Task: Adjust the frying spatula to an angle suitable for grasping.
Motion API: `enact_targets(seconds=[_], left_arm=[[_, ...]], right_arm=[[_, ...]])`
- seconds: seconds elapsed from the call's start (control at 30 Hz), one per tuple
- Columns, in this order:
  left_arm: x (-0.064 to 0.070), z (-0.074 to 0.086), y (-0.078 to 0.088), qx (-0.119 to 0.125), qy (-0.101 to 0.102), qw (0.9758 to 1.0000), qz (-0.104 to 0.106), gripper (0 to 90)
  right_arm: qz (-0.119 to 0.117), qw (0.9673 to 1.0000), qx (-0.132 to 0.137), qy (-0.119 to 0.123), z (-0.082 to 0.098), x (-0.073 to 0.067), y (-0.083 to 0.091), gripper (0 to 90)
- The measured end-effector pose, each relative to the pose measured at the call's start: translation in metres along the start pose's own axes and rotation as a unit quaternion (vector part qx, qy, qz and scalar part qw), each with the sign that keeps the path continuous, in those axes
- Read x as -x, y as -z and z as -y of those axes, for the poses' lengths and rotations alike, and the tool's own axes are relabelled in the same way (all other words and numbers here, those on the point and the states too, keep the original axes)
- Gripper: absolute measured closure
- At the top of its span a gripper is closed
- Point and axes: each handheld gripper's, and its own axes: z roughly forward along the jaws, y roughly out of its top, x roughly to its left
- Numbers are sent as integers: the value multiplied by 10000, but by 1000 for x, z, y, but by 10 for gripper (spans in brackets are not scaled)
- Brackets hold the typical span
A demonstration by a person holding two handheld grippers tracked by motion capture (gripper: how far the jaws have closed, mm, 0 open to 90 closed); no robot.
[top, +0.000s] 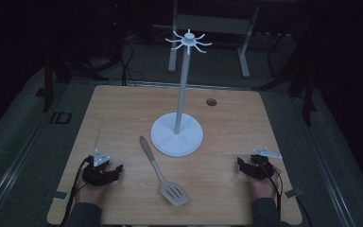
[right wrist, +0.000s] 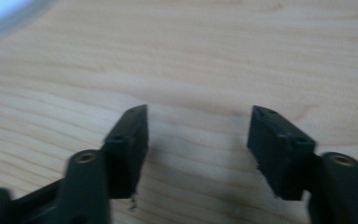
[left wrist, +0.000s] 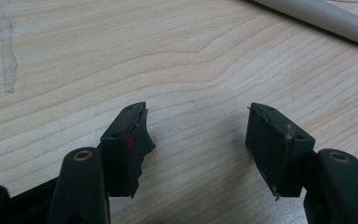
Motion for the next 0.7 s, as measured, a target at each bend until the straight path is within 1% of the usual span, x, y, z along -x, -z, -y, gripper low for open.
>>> enact_targets(seconds=[0.07, 0.17, 0.27, 0.3, 0.33, 0.37, 0.43, 0.5, 0.7], left_arm=[[0, -1, 0, 4, -9, 10000, -14, 396], [0, -1, 2, 61, 3, 10000, -35, 396], [0, -1, 4, 90, -15, 9999, -53, 397], [0, -1, 4, 90, -15, 9999, -53, 397], [0, -1, 4, 109, -2, 9999, -61, 397], [0, -1, 4, 115, 12, 9999, -58, 397], [-1, -1, 4, 120, 26, 9999, -57, 396], [-1, -1, 4, 112, 28, 9999, -71, 397], [-2, -1, 5, 109, 50, 9999, -98, 397]], right_arm=[[-56, 9999, 153, 56, -2, -4, 5, 471], [-193, 9992, 276, 223, -4, -13, 10, 513], [-292, 9981, 320, 427, -6, -26, 15, 537], [-292, 9981, 320, 427, -6, -26, 15, 537], [-325, 9975, 350, 511, -7, -31, 17, 543], [-417, 9962, 407, 653, -9, -40, 20, 557], [-468, 9951, 443, 756, -12, -48, 22, 567], [-575, 9942, 437, 794, -15, -55, 24, 578], [-893, 9921, 345, 813, -23, -76, 24, 658]])
